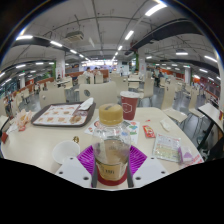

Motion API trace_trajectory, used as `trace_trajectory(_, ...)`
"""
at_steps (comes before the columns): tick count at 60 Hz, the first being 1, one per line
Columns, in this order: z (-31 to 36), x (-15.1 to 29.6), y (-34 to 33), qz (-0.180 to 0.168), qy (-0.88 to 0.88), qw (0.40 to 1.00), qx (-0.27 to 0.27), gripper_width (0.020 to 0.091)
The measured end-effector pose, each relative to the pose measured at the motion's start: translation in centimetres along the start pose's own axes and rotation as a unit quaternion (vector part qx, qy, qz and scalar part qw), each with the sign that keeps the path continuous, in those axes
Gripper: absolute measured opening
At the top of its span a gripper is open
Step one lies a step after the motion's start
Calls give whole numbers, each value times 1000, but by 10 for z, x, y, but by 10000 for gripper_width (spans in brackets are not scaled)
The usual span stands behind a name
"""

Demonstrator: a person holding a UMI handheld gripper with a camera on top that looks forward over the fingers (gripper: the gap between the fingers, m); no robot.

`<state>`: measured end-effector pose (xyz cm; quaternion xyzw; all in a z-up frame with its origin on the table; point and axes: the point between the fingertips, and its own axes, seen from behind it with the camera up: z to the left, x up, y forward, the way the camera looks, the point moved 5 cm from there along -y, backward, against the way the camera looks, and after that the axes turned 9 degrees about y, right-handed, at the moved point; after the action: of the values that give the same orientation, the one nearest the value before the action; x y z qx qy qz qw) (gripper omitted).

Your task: Pour water

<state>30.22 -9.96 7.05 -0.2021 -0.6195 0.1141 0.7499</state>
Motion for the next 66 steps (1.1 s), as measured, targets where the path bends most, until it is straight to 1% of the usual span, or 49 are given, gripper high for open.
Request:
trace_trajectory(2, 0, 0, 1, -1, -6, 1000, 0, 404)
trace_trajectory(8, 1, -1, 1, -1, -5, 1000, -2, 485)
trace_trajectory(11, -1, -1, -2, 7, -3, 1000, -4, 515)
trace_trajectory(13, -2, -1, -4, 12, -3, 1000, -7, 553)
trace_trajectory(15, -2, 0, -7, 14, -2, 1000, -8, 645)
trace_trajectory(17, -2, 2, -12, 18, -1, 1000, -10, 792)
trace_trajectory(18, -1, 2, -14, 21, -1, 1000, -10, 844)
trace_trajectory(19, -1, 3, -17, 23, 0, 1000, -12, 866)
trace_trajectory(21, -1, 3, -22, 31, 1, 999, -15, 837)
trace_trajectory(22, 0, 4, -25, 34, 0, 999, -17, 836)
trace_trajectory(26, 1, 5, -43, 44, -2, 999, -27, 853)
trace_trajectory(29, 5, 5, -60, 49, -5, 998, -37, 850)
trace_trajectory(40, 34, 1, -136, 97, -1, 994, -56, 845)
trace_trajectory(46, 55, -4, -179, 113, 3, 992, -62, 851)
trace_trajectory(56, 87, -14, -231, 123, 15, 990, -64, 849)
trace_trajectory(66, 107, -19, -256, 123, 2, 991, -59, 848)
